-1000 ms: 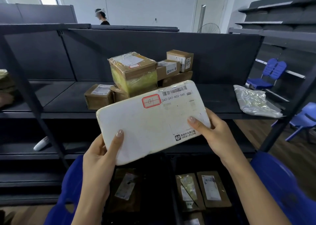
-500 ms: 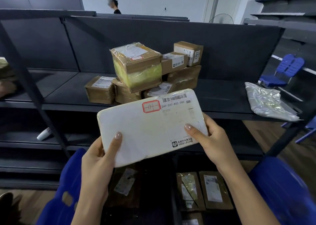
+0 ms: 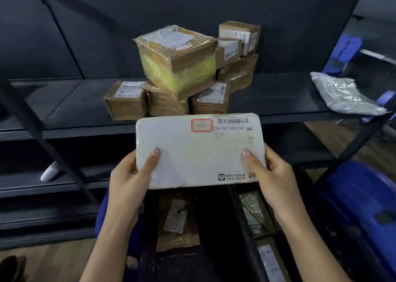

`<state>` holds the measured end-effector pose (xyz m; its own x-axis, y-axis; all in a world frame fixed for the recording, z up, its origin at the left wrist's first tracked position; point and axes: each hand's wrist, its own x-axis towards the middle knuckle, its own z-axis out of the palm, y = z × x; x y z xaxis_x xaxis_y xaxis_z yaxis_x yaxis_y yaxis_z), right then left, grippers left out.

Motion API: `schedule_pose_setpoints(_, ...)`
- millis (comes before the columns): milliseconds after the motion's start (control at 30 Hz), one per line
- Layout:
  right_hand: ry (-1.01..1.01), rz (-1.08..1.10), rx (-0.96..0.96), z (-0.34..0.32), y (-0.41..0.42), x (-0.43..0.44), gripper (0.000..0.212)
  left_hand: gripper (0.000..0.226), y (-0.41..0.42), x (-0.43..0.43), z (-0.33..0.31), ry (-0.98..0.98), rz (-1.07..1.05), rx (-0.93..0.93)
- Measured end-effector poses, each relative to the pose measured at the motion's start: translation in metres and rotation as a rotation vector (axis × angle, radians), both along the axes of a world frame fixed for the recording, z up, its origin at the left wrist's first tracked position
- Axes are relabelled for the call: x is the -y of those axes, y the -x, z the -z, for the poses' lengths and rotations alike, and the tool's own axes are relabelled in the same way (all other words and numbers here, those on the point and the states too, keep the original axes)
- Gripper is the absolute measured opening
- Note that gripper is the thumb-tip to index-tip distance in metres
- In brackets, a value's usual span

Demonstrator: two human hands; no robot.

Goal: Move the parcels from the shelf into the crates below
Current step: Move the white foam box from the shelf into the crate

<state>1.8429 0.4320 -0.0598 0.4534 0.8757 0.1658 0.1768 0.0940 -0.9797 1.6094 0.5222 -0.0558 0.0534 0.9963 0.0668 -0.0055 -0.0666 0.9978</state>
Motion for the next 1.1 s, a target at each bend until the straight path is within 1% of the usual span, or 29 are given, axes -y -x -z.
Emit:
schedule_pose_setpoints(100, 0.036, 0.175, -0.046, 0.020, 0.026, -0.001, 0.019, 0.035, 0.015, -0.022, 0.008, 0.011, 0.117, -0.064)
schedule_pose_setpoints(200, 0.095, 0.320, -0.116, 0.047, 0.047, 0.002, 0.027, 0.037, 0.021, -0.045, 0.023, 0.043, 0.232, -0.145)
schedule_pose_setpoints(233, 0.110, 0.362, -0.152, 0.057, 0.053, 0.004, 0.027, 0.038, 0.022, -0.052, 0.029, 0.060, 0.276, -0.180)
schedule_pose_setpoints(333, 0.141, 0.450, -0.239, 0.086, 0.074, 0.013, 0.012, 0.030, 0.016, -0.076, 0.049, 0.114, 0.420, -0.296)
schedule_pose_setpoints(367, 0.150, 0.477, -0.275, 0.095, 0.081, 0.015, 0.010, 0.027, 0.012, -0.084, 0.056, 0.129, 0.469, -0.329)
schedule_pose_setpoints(467, 0.190, 0.555, -0.410, 0.125, 0.094, 0.020, 0.014, 0.018, -0.006, -0.104, 0.075, 0.151, 0.607, -0.425)
schedule_pose_setpoints(533, 0.236, 0.578, -0.477, 0.144, 0.101, 0.020, 0.021, 0.014, -0.022, -0.117, 0.090, 0.157, 0.652, -0.472)
schedule_pose_setpoints(667, 0.288, 0.692, -0.558, 0.176, 0.108, 0.014, 0.029, 0.031, -0.058, -0.135, 0.128, 0.134, 0.736, -0.604)
schedule_pose_setpoints(733, 0.308, 0.725, -0.600, 0.187, 0.108, 0.009, 0.034, 0.035, -0.074, -0.140, 0.143, 0.144, 0.778, -0.671)
schedule_pose_setpoints(900, 0.302, 0.781, -0.633, 0.200, 0.115, -0.006, 0.047, 0.028, -0.098, -0.165, 0.158, 0.164, 0.865, -0.684)
schedule_pose_setpoints(967, 0.290, 0.808, -0.646, 0.204, 0.118, -0.011, 0.046, 0.026, -0.102, -0.173, 0.158, 0.148, 0.902, -0.700)
schedule_pose_setpoints(1067, 0.309, 0.826, -0.626, 0.210, 0.126, -0.012, 0.041, 0.009, -0.102, -0.181, 0.161, 0.112, 0.938, -0.743)
schedule_pose_setpoints(1100, 0.320, 0.827, -0.623, 0.212, 0.130, -0.011, 0.039, 0.008, -0.101, -0.183, 0.163, 0.094, 0.946, -0.766)
